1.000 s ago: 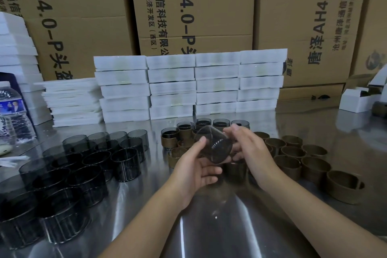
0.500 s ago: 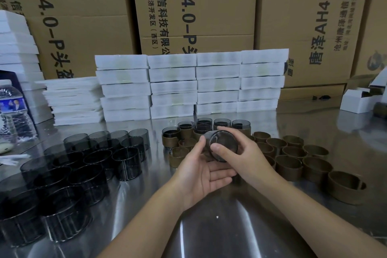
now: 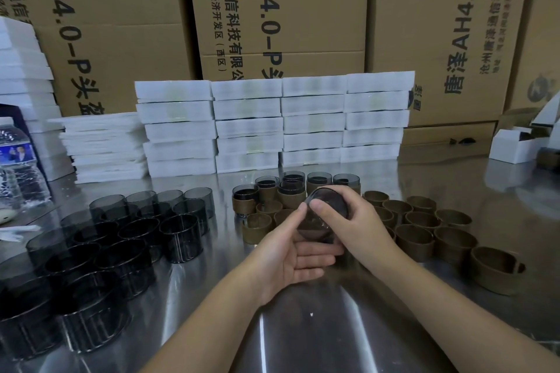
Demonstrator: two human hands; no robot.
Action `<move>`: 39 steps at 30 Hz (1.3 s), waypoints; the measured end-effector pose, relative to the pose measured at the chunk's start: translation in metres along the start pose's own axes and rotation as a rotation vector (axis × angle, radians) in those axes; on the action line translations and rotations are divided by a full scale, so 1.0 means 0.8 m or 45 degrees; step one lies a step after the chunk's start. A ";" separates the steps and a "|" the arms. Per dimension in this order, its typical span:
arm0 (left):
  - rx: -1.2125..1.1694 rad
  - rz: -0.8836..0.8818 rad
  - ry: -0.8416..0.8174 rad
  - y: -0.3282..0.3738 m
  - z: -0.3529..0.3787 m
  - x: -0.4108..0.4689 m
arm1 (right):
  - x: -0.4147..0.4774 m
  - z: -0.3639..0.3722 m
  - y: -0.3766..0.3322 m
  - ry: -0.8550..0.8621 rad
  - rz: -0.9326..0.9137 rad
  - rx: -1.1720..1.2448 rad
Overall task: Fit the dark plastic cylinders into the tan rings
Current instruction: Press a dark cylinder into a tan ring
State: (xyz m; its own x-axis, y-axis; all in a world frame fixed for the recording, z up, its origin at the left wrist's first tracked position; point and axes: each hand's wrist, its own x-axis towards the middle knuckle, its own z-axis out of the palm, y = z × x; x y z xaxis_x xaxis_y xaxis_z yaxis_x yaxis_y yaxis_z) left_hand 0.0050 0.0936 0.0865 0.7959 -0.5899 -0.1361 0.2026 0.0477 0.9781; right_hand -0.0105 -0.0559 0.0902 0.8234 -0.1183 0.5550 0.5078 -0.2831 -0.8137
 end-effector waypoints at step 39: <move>0.016 0.154 0.109 -0.001 0.015 -0.008 | -0.005 -0.006 -0.024 0.130 0.115 0.034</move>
State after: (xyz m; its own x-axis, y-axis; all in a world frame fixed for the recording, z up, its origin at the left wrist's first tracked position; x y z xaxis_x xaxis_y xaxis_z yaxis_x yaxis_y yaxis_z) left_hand -0.0073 0.0880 0.0887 0.8598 -0.5098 -0.0293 0.0955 0.1042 0.9900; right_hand -0.0247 -0.0547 0.1045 0.8367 -0.2389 0.4928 0.4403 -0.2418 -0.8647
